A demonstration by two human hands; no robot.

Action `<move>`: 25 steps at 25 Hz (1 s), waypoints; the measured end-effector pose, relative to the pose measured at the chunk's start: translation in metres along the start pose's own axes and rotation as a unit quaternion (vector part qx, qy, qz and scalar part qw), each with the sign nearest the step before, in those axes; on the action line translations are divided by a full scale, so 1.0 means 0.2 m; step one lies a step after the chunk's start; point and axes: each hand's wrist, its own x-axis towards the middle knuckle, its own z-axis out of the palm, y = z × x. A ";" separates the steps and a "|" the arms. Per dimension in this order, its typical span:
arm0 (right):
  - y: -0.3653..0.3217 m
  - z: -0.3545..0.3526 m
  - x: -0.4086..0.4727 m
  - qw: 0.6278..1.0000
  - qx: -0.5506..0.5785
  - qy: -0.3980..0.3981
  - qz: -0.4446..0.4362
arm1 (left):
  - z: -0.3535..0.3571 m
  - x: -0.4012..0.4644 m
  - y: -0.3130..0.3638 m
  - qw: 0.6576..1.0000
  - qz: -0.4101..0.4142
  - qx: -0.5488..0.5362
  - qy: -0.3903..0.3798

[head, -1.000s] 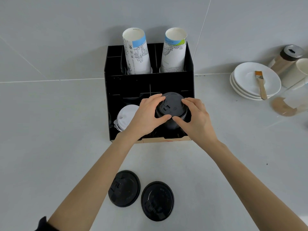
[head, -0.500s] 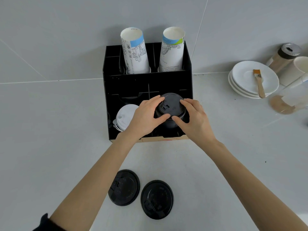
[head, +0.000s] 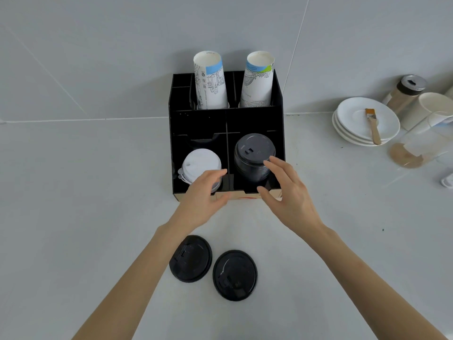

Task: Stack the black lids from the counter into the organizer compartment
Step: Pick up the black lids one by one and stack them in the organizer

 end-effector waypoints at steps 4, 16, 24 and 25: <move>0.00 0.05 -0.14 0.999 -0.003 -0.044 -0.006 | 0.06 -0.18 -0.07 0.999 -0.028 -0.010 -0.021; 0.03 0.19 -0.57 0.981 -0.017 -0.187 0.042 | 0.21 -0.57 -0.14 0.989 -0.057 0.070 -0.119; 0.04 0.28 -0.71 0.977 -0.010 -0.207 0.039 | 0.29 -0.69 -0.16 0.975 -0.017 0.165 -0.145; 0.04 0.29 -0.72 0.979 -0.008 -0.201 0.040 | 0.29 -0.69 -0.16 0.974 -0.010 0.174 -0.146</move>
